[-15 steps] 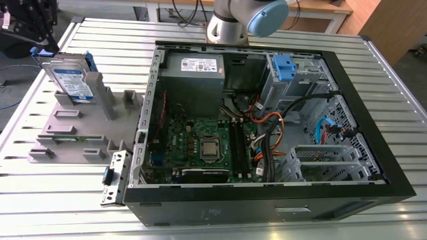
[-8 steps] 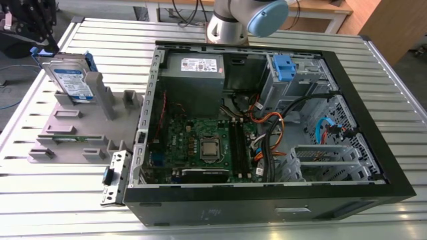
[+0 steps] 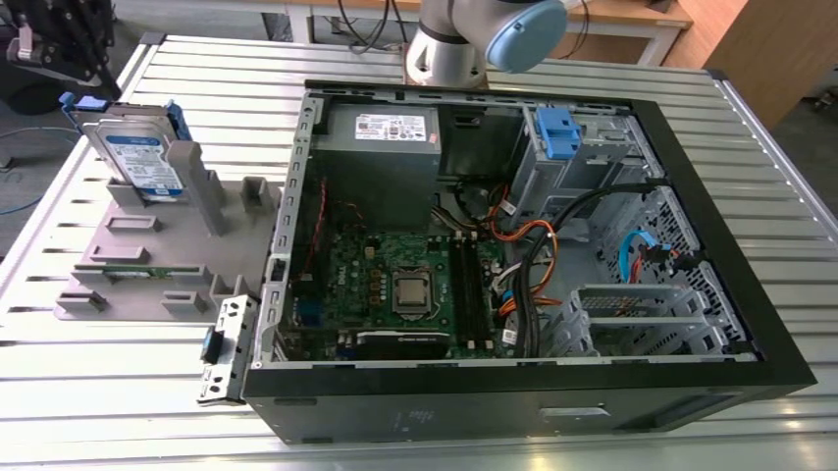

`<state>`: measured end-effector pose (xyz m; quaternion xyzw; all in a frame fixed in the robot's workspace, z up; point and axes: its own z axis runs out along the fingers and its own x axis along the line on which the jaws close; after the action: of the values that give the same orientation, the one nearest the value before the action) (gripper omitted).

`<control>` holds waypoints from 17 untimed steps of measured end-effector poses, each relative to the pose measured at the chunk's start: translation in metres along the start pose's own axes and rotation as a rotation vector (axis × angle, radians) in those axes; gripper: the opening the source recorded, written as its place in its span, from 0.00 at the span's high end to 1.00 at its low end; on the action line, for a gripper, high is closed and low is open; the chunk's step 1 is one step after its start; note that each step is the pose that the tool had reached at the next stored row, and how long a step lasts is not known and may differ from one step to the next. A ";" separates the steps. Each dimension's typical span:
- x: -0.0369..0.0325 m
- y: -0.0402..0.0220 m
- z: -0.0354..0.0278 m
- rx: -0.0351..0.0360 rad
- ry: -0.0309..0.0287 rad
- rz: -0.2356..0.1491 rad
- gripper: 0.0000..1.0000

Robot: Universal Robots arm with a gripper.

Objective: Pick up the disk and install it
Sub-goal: 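Pick up the disk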

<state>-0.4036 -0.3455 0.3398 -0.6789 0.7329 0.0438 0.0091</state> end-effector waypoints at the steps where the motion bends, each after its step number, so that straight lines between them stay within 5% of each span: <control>1: 0.0001 0.0000 0.0001 -0.0002 -0.0022 0.000 0.89; 17: 0.0018 -0.0055 0.0036 -0.0003 -0.0022 0.000 0.89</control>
<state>-0.3984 -0.3474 0.3358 -0.6790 0.7328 0.0447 0.0098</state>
